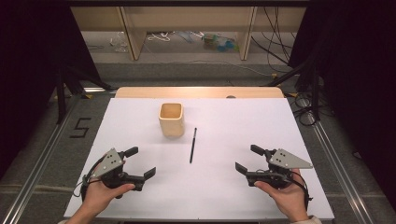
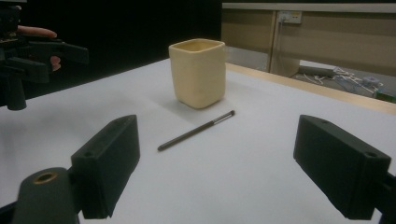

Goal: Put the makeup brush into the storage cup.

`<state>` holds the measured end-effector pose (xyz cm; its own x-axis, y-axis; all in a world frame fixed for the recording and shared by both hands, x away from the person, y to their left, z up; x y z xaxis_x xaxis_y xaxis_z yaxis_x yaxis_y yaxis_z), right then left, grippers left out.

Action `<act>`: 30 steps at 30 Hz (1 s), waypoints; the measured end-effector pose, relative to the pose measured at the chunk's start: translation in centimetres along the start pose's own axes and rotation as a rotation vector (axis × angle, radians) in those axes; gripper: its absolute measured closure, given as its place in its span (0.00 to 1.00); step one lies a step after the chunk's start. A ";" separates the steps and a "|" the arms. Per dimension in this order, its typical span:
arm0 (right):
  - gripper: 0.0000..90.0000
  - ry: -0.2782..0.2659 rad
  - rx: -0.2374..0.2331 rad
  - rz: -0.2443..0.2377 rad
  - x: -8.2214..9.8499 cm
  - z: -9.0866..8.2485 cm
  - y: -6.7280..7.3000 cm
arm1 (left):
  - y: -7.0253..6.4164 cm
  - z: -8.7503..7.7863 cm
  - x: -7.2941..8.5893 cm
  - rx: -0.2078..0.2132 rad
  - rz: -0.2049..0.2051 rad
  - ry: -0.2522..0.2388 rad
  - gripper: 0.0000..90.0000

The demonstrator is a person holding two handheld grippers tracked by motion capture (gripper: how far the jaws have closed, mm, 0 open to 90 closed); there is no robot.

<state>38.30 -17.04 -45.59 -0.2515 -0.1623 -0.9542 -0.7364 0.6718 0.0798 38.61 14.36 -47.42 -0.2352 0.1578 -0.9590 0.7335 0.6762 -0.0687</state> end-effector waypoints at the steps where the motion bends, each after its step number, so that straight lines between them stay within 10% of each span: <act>1: 0.18 0.010 0.013 -0.006 0.1 -0.1 -0.2 | -0.1 0.1 0.0 -0.002 -0.013 0.004 0.00; 30: 0.18 0.044 0.019 -0.005 0.6 0.1 -0.4 | -1.3 7.8 -1.6 0.005 0.028 0.114 0.03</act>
<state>38.48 -17.35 -46.19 -0.2761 -0.1969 -0.9407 -0.7258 0.6844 0.0697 43.02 7.59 -47.99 -0.2856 0.2577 -0.9231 0.7438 0.6669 -0.0440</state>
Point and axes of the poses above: each handheld gripper's, and its own axes: z roughly forward along the jaws, x roughly out of its underside, y roughly to its left, the point moved 10 cm from there along z, roughly forward along the jaws, and after that the axes turned 3 degrees about y, right-handed, at the moved point
